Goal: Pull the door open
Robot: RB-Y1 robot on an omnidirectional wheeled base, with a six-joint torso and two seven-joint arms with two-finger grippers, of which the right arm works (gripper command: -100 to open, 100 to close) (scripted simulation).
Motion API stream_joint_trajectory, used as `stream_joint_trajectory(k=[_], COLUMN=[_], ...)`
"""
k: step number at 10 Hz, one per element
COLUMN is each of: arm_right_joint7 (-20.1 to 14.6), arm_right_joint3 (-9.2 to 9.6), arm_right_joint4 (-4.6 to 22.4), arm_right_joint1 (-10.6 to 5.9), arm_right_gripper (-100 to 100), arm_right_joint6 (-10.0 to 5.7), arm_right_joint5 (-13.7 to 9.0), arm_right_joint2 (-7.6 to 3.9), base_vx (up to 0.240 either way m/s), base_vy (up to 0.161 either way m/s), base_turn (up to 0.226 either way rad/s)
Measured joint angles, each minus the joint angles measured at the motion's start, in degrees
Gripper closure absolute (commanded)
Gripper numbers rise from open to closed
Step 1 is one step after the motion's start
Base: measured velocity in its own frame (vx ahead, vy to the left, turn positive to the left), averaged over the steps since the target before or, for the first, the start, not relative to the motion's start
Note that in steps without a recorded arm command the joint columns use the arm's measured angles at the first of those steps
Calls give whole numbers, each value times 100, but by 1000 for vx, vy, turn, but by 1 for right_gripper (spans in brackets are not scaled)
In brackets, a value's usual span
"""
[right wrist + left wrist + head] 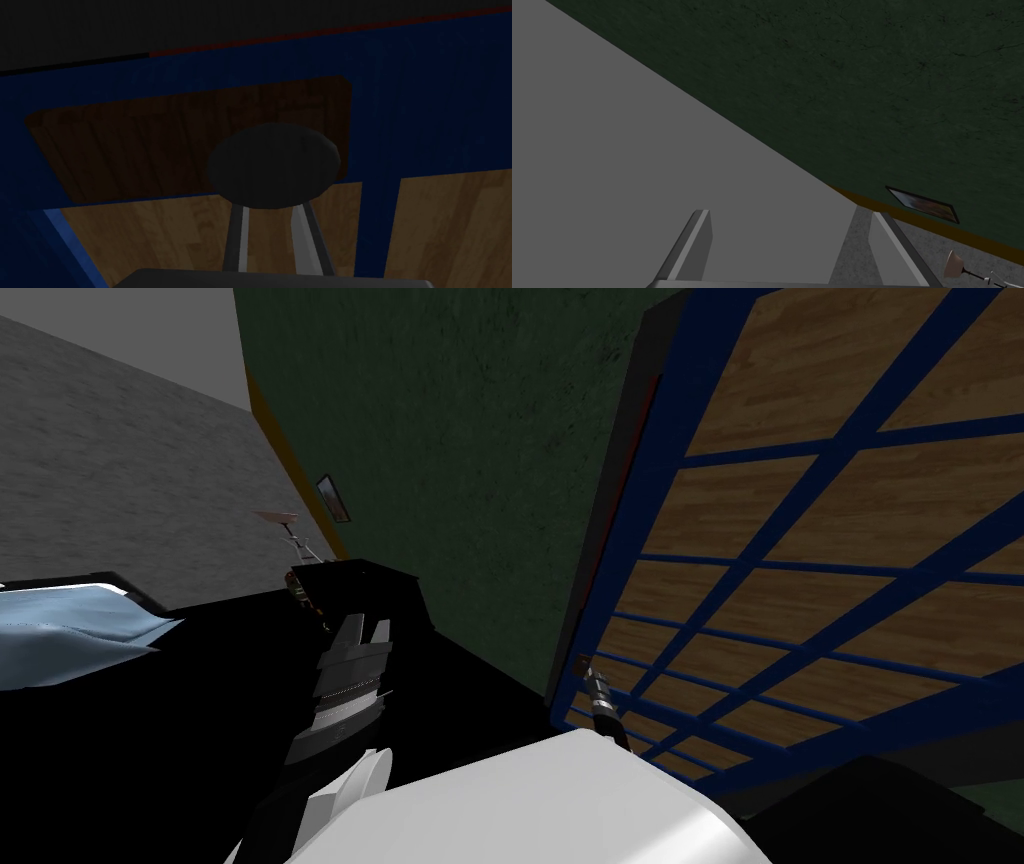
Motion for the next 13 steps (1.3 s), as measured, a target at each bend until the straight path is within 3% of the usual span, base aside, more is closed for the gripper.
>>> stream_joint_trajectory(k=[13], arm_right_joint7=[-1939], arm_right_joint3=[358], arm_right_joint4=[-46], arm_right_joint1=[-91], arm_right_gripper=[-100], arm_right_joint6=[-58], arm_right_joint5=[-623], arm_right_joint2=[53], base_vx=[-43], base_vy=[9], base_turn=[17])
